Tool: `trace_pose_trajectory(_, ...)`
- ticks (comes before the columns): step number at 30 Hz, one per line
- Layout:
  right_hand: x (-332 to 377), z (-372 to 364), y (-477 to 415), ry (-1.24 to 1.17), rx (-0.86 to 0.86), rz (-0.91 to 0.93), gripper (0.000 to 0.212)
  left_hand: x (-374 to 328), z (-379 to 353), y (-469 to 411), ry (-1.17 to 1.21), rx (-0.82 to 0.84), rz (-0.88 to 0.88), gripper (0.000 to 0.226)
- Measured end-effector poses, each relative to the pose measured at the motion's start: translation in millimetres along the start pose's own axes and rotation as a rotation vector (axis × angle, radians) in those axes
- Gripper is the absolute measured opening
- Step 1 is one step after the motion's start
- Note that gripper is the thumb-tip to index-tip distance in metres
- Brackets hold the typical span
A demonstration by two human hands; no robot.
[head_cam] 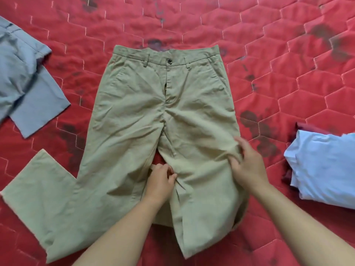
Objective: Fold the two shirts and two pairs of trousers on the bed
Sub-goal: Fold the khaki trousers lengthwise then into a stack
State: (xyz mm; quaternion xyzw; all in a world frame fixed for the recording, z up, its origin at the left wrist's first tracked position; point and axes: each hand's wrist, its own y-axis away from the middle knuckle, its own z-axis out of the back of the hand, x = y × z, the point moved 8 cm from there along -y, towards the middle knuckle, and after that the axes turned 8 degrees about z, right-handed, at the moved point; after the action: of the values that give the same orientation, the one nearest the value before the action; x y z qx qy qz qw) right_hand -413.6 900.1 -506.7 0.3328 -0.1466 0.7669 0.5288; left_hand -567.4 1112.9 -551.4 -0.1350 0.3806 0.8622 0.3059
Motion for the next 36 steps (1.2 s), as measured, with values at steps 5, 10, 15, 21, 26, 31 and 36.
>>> trace_pose_trajectory(5, 34, 48, -60, -0.111, -0.107, 0.09, 0.062, -42, 35, 4, 0.049, -0.173, -0.178, 0.022)
trace_pose_trajectory(10, -25, 17, 21, -0.165, 0.053, -0.135, 0.068, 7, -6, 31, -0.604, 0.063, -0.138, 0.062)
trace_pose_trajectory(15, -65, 20, 94, -0.27, -0.036, -0.158, 0.07, 28, -14, 35, -0.523, -0.032, -0.091, 0.087)
trace_pose_trajectory(21, -67, 6, 130, -0.218, 0.027, -0.078, 0.073, 32, -17, 26, -0.633, -0.13, -0.101, 0.061)
trace_pose_trajectory(26, -53, -2, 143, -0.132, 0.154, 0.015, 0.082, 32, -16, 47, -0.676, -0.168, -0.147, 0.016)
trace_pose_trajectory(31, -24, 31, 162, -0.023, -0.021, -0.015, 0.026, 30, 6, 102, -0.486, -0.199, -0.272, 0.012)
trace_pose_trajectory(36, 23, 104, 165, -0.287, -0.402, -0.075, 0.023, 39, 21, 182, -0.327, -0.139, -0.298, 0.014)
